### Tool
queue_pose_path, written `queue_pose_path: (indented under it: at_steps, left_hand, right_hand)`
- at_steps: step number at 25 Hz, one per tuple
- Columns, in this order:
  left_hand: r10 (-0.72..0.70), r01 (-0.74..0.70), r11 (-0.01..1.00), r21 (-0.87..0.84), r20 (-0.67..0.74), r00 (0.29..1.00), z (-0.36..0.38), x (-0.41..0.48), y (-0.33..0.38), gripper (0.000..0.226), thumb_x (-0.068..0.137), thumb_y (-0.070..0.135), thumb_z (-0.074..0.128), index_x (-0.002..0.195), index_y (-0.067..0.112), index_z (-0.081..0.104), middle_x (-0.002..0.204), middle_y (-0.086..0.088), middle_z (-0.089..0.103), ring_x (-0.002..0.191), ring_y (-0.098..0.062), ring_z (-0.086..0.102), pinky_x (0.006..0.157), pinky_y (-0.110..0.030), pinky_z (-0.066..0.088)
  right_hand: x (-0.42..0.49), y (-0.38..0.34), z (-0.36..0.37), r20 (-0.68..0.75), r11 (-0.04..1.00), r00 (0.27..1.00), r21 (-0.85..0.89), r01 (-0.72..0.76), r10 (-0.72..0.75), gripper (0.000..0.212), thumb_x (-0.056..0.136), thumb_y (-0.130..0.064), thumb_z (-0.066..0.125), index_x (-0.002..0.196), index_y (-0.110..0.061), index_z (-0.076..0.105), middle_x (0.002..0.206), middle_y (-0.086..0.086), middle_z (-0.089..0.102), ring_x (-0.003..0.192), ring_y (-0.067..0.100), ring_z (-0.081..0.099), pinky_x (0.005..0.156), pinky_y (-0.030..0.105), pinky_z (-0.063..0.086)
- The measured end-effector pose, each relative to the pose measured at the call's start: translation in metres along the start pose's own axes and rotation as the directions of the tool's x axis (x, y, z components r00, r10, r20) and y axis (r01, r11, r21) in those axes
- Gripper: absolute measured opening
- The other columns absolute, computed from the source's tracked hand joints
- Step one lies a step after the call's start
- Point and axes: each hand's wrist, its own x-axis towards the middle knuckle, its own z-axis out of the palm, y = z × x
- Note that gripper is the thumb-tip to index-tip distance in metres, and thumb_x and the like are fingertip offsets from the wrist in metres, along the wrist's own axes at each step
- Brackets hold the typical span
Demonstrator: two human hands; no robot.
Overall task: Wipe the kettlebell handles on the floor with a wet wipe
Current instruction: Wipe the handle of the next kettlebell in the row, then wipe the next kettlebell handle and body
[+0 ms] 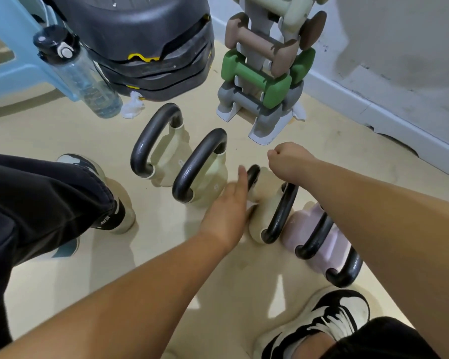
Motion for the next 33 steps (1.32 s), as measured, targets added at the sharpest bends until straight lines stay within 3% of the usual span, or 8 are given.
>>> queue_pose_path:
  at_steps: [4,7,10,13,16,22,29,33]
  left_hand:
    - [-0.142,0.174,0.963,-0.207,0.158,0.977,-0.01,-0.04,-0.017,0.066,0.102,0.018,0.039,0.159,0.023,0.006,0.144,-0.006,0.05,0.118,-0.029,0.058,0.097,-0.036,0.043]
    - [-0.075,0.059,0.975,-0.214,-0.068,0.995,-0.046,-0.043,-0.011,0.024,0.102,0.024,0.035,0.119,0.017,0.051,0.1,-0.011,0.067,0.092,-0.035,0.064,0.078,-0.042,0.051]
    - [0.0,-0.131,0.899,-0.418,-0.298,0.954,-0.074,-0.038,0.01,0.024,0.101,0.032,0.041,0.092,0.014,0.055,0.074,-0.003,0.058,0.075,-0.034,0.059,0.065,-0.04,0.048]
    - [-0.088,0.011,0.743,-0.669,-0.082,0.993,-0.085,-0.034,0.028,0.045,0.1,0.05,0.039,0.087,0.012,0.06,0.078,-0.005,0.062,0.079,-0.028,0.061,0.075,-0.04,0.052]
    - [-0.092,0.094,0.665,-0.741,0.043,0.995,-0.079,-0.033,0.03,0.047,0.1,0.049,0.044,0.089,0.008,0.065,0.085,-0.01,0.068,0.087,-0.03,0.065,0.084,-0.043,0.054]
    - [0.012,0.064,0.695,-0.716,0.101,0.995,-0.062,-0.031,0.031,0.054,0.092,0.053,0.057,0.062,0.011,0.042,0.059,0.003,0.036,0.056,-0.017,0.037,0.057,-0.03,0.03]
    - [-0.002,0.037,0.809,-0.586,0.059,0.998,-0.041,-0.022,0.031,0.038,0.09,0.035,0.06,0.064,0.018,0.038,0.06,0.007,0.038,0.059,-0.016,0.04,0.057,-0.029,0.037]
    - [0.007,0.156,0.748,-0.644,0.244,0.97,-0.027,-0.02,0.034,0.03,0.099,0.038,0.053,0.078,0.016,0.052,0.072,0.004,0.054,0.062,-0.016,0.054,0.049,-0.03,0.049]
  right_hand:
    - [-0.035,-0.02,-0.002,0.005,0.992,0.995,-0.071,0.103,-0.103,0.034,0.105,-0.021,0.033,0.121,-0.001,0.056,0.123,0.015,0.056,0.11,0.031,0.051,0.082,0.03,0.037]
    - [-0.071,-0.025,0.002,-0.076,0.99,0.989,0.048,0.131,-0.127,0.035,0.104,-0.025,0.039,0.124,-0.006,0.06,0.125,0.011,0.061,0.115,0.029,0.055,0.086,0.031,0.041]
    - [-0.112,-0.025,0.004,-0.112,0.939,0.993,0.332,0.083,-0.048,0.024,0.095,-0.018,0.051,0.106,-0.012,0.072,0.094,-0.003,0.066,0.091,0.019,0.059,0.076,0.026,0.045]
    - [-0.146,-0.025,0.001,-0.053,0.774,0.995,0.632,-0.031,0.083,0.014,0.082,-0.002,0.056,0.081,-0.008,0.069,0.074,0.003,0.061,0.071,0.019,0.055,0.066,0.027,0.047]
    - [-0.158,-0.015,0.01,-0.006,0.713,0.995,0.697,-0.07,0.104,0.007,0.077,-0.011,0.065,0.078,-0.009,0.071,0.077,0.009,0.069,0.073,0.03,0.06,0.071,0.035,0.05]
    - [-0.141,0.031,0.034,0.026,0.501,0.946,0.843,-0.195,0.324,0.028,0.086,-0.037,0.059,0.1,-0.015,0.07,0.09,0.014,0.074,0.072,0.029,0.066,0.06,0.031,0.049]
    - [-0.112,0.053,0.035,-0.295,0.73,0.904,0.682,-0.029,0.311,0.028,0.089,-0.036,0.062,0.075,-0.012,0.058,0.07,0.004,0.057,0.063,0.02,0.052,0.06,0.029,0.042]
    - [-0.1,0.058,0.034,-0.39,0.746,0.845,0.665,-0.015,0.365,0.026,0.094,-0.036,0.058,0.089,-0.012,0.062,0.077,-0.005,0.059,0.069,0.016,0.054,0.064,0.028,0.042]
